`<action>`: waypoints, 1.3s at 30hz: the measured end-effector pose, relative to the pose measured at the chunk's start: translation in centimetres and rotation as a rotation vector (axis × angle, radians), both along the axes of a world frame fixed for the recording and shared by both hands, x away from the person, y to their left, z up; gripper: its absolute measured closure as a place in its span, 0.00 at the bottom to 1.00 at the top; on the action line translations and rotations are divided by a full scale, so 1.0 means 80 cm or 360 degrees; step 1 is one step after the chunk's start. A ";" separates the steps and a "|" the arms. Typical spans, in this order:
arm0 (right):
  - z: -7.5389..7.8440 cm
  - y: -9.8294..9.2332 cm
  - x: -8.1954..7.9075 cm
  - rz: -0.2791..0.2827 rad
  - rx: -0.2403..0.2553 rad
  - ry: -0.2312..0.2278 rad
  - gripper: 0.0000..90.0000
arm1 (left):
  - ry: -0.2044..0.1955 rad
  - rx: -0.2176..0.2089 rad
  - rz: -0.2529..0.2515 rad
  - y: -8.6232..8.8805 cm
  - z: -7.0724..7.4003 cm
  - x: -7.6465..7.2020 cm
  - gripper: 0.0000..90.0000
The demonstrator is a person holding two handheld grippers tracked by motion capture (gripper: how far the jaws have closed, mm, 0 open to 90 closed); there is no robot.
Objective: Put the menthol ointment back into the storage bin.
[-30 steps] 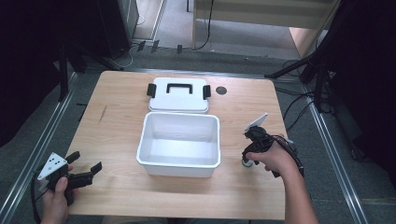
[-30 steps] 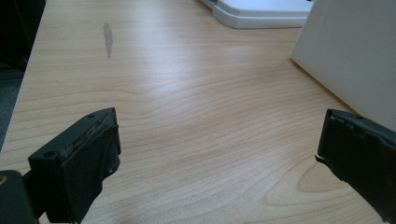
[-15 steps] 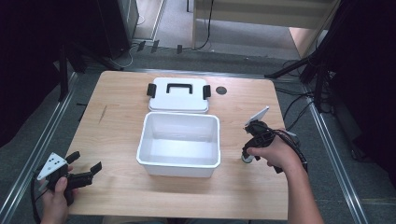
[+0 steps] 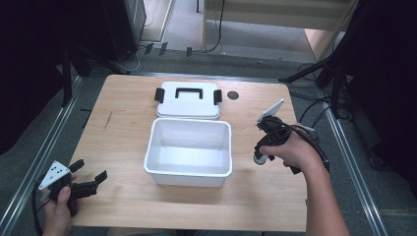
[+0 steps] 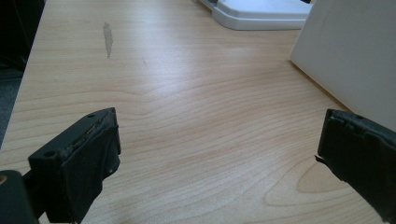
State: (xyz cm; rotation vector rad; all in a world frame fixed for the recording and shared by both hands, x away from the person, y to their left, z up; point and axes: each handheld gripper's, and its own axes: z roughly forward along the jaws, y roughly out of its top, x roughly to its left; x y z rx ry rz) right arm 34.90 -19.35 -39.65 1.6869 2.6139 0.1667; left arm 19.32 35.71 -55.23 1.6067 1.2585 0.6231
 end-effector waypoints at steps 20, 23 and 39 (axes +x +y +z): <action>0.059 0.033 0.003 0.0038 0.0026 -0.0023 0.57 | -0.0001 0.0003 -0.0005 -0.001 0.000 0.000 0.00; 0.063 0.037 0.003 0.0050 0.0026 -0.0024 0.57 | -0.0001 0.0008 -0.0009 -0.001 0.000 0.000 0.00; 0.086 0.071 0.003 0.0105 0.0019 -0.0030 0.57 | 0.0001 0.0016 -0.0012 -0.001 0.000 0.000 0.00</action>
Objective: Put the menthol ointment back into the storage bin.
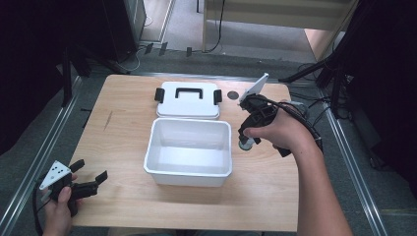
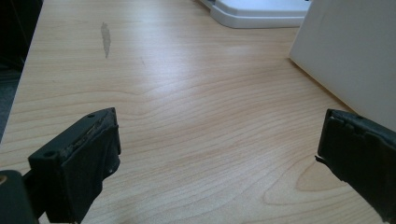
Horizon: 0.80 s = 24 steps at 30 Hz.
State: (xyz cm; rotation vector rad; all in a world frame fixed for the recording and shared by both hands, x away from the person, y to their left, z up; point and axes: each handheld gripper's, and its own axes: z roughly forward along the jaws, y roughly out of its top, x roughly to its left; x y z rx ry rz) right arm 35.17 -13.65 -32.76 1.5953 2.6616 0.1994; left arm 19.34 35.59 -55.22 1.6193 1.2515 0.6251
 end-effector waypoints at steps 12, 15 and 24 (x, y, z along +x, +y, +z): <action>0.004 0.035 -0.001 0.0080 -0.0012 -0.0002 0.57 | 0.0001 0.0005 -0.0006 0.000 0.000 0.000 0.00; 0.004 0.043 -0.001 0.0099 -0.0019 0.0007 0.57 | 0.0003 0.0008 -0.0009 0.000 0.000 0.000 0.00; 0.003 0.065 -0.002 0.0160 -0.0008 0.0022 0.57 | -0.0001 0.0006 -0.0010 -0.001 0.000 0.000 0.00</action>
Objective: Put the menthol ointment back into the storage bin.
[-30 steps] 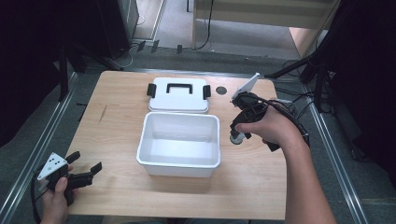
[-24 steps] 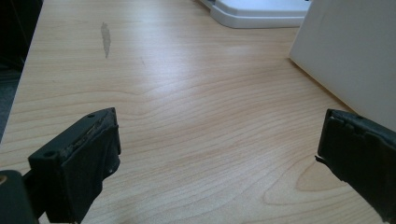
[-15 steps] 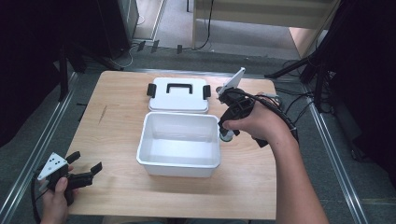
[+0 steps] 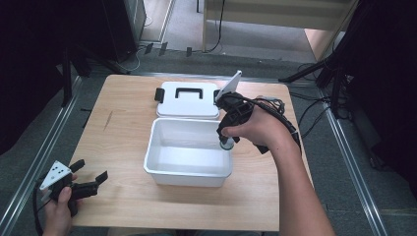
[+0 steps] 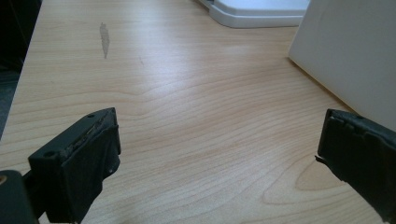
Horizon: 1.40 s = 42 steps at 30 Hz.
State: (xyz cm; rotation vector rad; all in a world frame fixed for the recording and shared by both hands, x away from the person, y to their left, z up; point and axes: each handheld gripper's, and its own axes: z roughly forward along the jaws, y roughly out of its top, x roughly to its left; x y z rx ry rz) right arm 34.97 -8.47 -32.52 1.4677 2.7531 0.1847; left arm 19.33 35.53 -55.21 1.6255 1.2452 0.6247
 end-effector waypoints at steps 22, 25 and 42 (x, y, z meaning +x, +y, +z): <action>-0.032 0.032 0.001 0.0089 -0.0007 0.0037 0.57 | -0.0002 0.0014 -0.0004 -0.001 0.000 0.000 0.00; -0.041 0.035 0.002 0.0093 -0.0007 0.0055 0.57 | -0.0002 0.0015 -0.0005 -0.001 0.000 0.000 0.00; -0.092 0.040 0.003 0.0271 -0.0024 0.0052 0.57 | -0.0005 0.0013 -0.0002 -0.002 0.000 0.000 0.00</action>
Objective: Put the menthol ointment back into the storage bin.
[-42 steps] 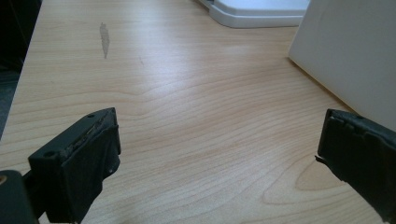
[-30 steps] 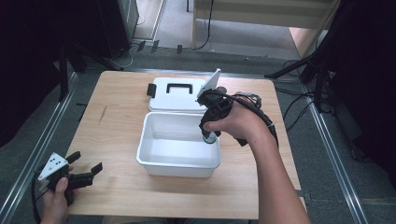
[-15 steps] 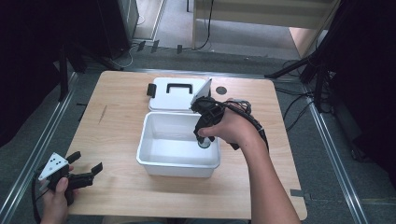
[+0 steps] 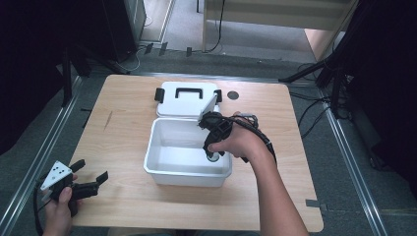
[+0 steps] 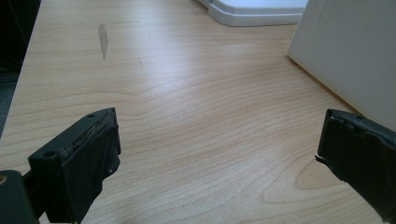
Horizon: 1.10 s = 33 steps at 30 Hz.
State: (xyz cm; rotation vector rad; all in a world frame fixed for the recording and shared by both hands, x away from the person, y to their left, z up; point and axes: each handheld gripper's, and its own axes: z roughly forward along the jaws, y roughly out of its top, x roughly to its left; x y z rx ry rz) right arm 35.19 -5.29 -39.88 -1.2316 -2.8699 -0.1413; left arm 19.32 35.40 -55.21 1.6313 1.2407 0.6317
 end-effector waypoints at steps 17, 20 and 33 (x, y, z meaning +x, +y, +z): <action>-0.038 0.006 -0.001 0.0107 0.0002 0.0004 0.57 | 0.0000 -0.0007 -0.0003 0.001 0.000 0.000 0.00; -0.044 0.008 -0.001 0.0122 -0.0007 0.0005 0.57 | 0.0003 -0.0009 -0.0004 0.002 0.000 0.000 0.00; -0.063 0.019 -0.002 0.0127 0.0000 0.0033 0.57 | 0.0005 -0.0012 -0.0006 0.002 0.000 0.000 0.00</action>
